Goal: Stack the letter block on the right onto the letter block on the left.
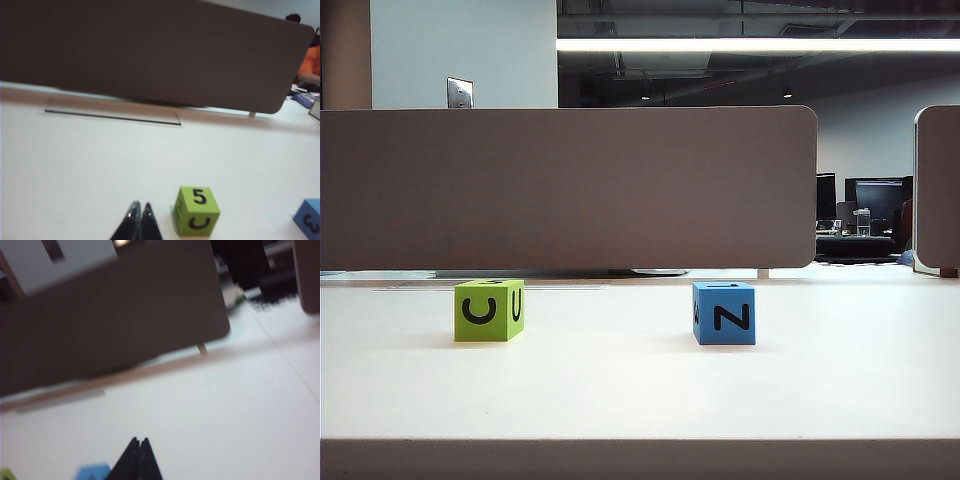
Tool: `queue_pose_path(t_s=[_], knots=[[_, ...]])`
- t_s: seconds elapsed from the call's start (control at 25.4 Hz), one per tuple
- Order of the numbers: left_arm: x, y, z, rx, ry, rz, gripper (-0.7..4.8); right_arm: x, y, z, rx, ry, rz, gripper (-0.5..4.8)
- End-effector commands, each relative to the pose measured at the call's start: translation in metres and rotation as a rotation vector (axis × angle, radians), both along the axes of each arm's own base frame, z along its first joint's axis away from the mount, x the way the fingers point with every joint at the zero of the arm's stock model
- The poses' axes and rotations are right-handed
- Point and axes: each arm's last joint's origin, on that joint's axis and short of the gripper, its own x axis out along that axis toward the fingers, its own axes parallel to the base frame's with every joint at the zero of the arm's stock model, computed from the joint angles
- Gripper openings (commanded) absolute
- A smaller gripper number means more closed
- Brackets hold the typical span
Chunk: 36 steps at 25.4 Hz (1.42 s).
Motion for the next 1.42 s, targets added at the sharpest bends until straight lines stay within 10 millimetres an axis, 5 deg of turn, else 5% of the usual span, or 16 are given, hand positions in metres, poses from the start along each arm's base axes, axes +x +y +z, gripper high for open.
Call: queue_pose_path(t_s=[0.04,0.31,0.47,0.63,0.87,1.26,1.42], knots=[[-0.003,-0.005,0.015,-0.021,0.009,-0.089,-0.06,-0.015,0.0,0.043,-0.025,-0.092,0.008,-0.02],[-0.006,-0.01,0.071,0.068,0.031,-0.2,-0.06,-0.021,-0.001,0.105,-0.22,-0.061,-0.023,-0.02],[0.009,-0.009,0.11,0.157,0.038,-0.128,-0.06,0.008,0.001,0.15,-0.233,0.077,-0.011,-0.02],[0.029,-0.01,0.123,0.179,0.11,-0.141,-0.06,0.036,0.002,0.164,-0.242,0.239,0.007,-0.02],[0.052,-0.013,0.135,0.172,0.153,-0.21,-0.06,0.084,0.007,0.166,-0.242,0.444,0.044,-0.01],[0.089,-0.014,0.132,0.173,0.305,-0.172,-0.05,0.139,0.083,0.14,-0.366,0.569,0.259,-0.01],[0.098,-0.016,0.126,0.172,0.335,-0.191,-0.06,0.163,0.107,0.123,-0.283,0.562,0.472,0.0]])
